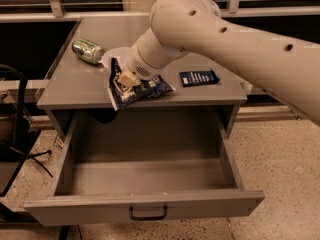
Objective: Pick blue chip bag from top drawer and place on counter
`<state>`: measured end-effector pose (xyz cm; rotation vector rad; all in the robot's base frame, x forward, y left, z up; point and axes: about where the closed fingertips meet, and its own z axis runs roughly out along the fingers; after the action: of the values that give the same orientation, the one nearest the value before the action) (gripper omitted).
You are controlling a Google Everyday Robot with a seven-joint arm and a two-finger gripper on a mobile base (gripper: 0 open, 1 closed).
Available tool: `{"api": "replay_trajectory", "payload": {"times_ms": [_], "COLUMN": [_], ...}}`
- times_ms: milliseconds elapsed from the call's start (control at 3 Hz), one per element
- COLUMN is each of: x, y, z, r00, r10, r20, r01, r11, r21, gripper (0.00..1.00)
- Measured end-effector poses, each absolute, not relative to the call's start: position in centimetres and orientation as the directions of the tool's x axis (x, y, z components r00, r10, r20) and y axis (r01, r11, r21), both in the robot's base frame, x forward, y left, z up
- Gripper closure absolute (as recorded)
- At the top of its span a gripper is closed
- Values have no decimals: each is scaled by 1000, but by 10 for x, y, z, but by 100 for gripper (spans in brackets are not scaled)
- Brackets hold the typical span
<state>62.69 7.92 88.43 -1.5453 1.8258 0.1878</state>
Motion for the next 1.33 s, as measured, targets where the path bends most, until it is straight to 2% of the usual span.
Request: {"api": "replay_trajectory", "payload": {"times_ms": [333, 667, 1333], "x": [641, 643, 643], "y": [80, 80, 80], "z": [881, 881, 881], "r00": [-7, -6, -6], "r10": [-798, -798, -798], "r20": [-603, -603, -603], "r01": [-900, -900, -900], "r11": [267, 267, 267], "r21": [-343, -344, -344], "gripper": [100, 85, 38]}}
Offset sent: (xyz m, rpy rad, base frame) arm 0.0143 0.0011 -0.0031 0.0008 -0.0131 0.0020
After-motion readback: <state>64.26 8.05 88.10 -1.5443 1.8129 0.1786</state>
